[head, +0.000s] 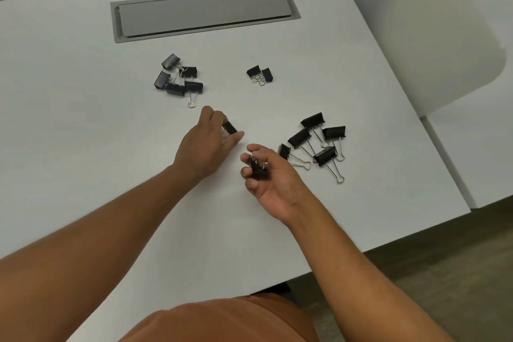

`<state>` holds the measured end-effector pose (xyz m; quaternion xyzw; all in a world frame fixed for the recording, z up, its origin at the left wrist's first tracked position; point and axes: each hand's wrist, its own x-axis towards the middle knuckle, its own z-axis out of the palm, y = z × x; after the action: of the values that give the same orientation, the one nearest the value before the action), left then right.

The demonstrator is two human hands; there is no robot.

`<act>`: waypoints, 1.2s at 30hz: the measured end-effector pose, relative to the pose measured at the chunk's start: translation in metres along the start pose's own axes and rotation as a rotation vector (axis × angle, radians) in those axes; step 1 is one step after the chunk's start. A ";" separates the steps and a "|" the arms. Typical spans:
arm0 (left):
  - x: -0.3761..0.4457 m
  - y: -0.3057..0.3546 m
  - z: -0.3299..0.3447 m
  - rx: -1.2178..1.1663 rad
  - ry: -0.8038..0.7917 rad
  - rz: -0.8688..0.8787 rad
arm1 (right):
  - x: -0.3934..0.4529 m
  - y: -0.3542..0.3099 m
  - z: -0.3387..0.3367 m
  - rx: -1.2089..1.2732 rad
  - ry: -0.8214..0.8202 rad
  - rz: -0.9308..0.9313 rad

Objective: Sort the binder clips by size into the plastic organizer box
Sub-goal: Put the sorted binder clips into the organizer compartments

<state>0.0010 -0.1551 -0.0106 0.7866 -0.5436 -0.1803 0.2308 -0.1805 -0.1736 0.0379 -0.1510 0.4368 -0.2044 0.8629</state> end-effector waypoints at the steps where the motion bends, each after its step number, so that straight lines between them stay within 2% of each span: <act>1: -0.007 0.002 -0.006 -0.053 0.021 -0.041 | -0.001 0.002 0.002 -0.017 0.012 0.001; 4: -0.035 0.002 -0.026 -0.301 0.069 -0.195 | -0.002 0.007 0.013 -0.068 0.037 0.005; 8: -0.077 -0.016 -0.065 -0.808 0.071 -0.481 | 0.001 0.025 0.039 -0.124 0.016 0.017; 11: -0.112 -0.038 -0.102 -1.039 0.102 -0.683 | 0.003 0.050 0.072 -0.142 -0.016 0.037; 16: -0.179 -0.088 -0.164 -1.360 0.145 -0.759 | 0.005 0.100 0.138 -0.164 -0.107 0.107; 19: -0.212 -0.120 -0.195 -1.534 0.171 -0.774 | 0.008 0.135 0.179 -0.263 -0.137 0.152; 23: -0.248 -0.161 -0.229 -1.610 0.241 -0.787 | 0.013 0.185 0.227 -0.421 -0.199 0.202; 27: -0.285 -0.197 -0.252 -1.535 0.317 -0.798 | 0.016 0.233 0.269 -0.615 -0.273 0.198; 31: -0.328 -0.239 -0.273 -1.567 0.400 -0.826 | 0.017 0.285 0.321 -0.889 -0.302 0.115; 36: -0.371 -0.278 -0.294 -1.603 0.560 -0.873 | 0.026 0.331 0.387 -1.290 -0.415 -0.098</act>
<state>0.2452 0.3268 0.0899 0.5424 0.1584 -0.3746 0.7351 0.2225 0.1343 0.0965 -0.6914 0.2894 0.0915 0.6556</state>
